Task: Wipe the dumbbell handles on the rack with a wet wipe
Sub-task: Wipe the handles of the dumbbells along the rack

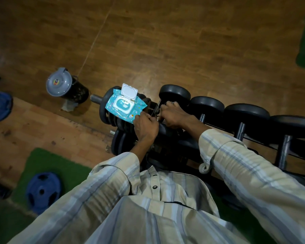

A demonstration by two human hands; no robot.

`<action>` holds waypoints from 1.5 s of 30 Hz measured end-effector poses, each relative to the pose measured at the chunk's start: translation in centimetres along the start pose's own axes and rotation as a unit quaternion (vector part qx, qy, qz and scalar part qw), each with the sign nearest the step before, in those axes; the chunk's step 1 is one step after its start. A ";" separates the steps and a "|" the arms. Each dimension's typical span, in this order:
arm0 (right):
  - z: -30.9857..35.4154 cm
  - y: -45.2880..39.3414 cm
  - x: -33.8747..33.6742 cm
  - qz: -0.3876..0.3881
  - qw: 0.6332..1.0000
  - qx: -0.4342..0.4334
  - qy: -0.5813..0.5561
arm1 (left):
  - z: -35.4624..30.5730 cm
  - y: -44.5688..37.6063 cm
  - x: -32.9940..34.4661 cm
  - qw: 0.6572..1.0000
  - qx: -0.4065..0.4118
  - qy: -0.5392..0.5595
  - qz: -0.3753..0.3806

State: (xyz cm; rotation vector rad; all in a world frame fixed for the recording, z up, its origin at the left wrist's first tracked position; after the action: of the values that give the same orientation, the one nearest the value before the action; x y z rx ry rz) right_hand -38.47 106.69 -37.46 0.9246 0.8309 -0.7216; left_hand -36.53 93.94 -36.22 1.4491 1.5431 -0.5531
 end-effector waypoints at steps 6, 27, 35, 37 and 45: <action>-1.3 2.7 1.0 -0.035 0.986 0.003 -0.162 | -0.2 0.2 0.5 0.999 -0.033 -0.040 -0.001; -3.3 3.8 5.9 0.005 0.596 0.318 -0.737 | 0.8 -0.3 2.0 0.970 -0.221 0.038 -0.091; -1.9 3.1 3.8 -0.030 0.453 0.332 -0.827 | 1.0 -0.7 2.0 0.969 -0.207 0.048 -0.130; -2.4 2.9 3.8 -0.074 0.402 0.337 -0.848 | 1.0 -0.8 1.9 0.968 -0.209 0.041 -0.133; -5.9 2.6 4.5 -0.258 0.286 0.356 -0.851 | 0.9 -0.9 1.9 0.968 -0.202 0.035 -0.146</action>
State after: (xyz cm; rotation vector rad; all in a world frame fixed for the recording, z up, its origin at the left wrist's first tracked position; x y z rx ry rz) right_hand -35.84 112.25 -42.36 0.0256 -1.4310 -2.0808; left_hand -36.87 94.02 -38.48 0.9467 1.8174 -0.3307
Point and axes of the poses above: each hand's wrist, its own y-axis away from the middle knuckle, its own x-axis out of the palm, z = x × y, the point moved 7 cm from there along -y, towards the middle knuckle, and after that the axes turned 3 degrees about -y, right-handed, at the moved point
